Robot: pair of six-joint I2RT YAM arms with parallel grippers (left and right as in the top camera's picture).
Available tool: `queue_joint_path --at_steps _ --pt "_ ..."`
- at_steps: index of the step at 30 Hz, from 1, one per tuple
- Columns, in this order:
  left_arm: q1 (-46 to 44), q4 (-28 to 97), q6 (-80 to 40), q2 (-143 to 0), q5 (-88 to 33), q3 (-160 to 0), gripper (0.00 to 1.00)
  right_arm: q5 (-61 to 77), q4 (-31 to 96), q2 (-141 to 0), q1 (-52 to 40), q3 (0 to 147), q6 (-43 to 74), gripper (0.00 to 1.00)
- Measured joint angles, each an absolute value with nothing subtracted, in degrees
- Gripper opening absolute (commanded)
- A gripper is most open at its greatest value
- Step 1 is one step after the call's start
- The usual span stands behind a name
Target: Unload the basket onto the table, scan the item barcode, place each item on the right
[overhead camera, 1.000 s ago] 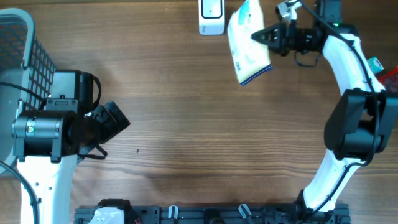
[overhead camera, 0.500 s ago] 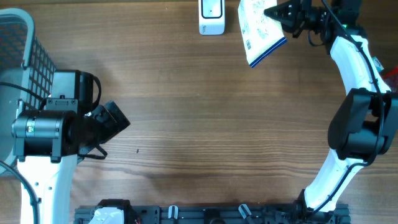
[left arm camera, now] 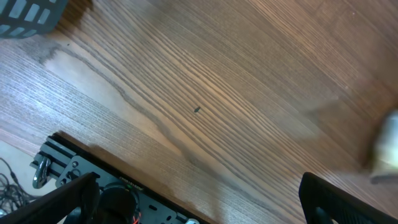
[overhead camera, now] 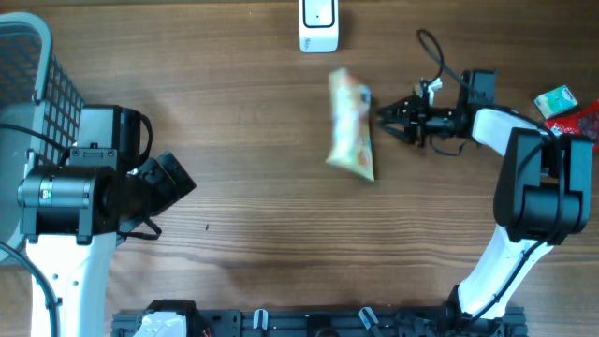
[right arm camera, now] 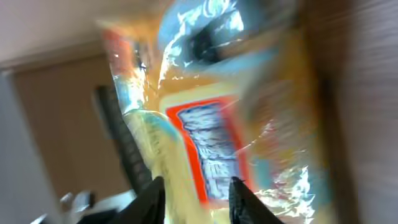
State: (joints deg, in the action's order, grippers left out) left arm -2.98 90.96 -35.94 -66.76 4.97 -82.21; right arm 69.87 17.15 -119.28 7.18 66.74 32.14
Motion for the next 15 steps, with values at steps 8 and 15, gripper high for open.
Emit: queue_joint_path --at_steps 8,15 --pt "-2.98 90.91 -35.94 -66.76 4.97 -82.21 1.00 38.83 42.87 -115.22 7.33 75.33 17.17 0.64" --pt "-2.98 90.91 -35.94 -66.76 4.97 -82.21 1.00 27.33 51.07 -106.85 2.81 84.62 7.11 0.89"
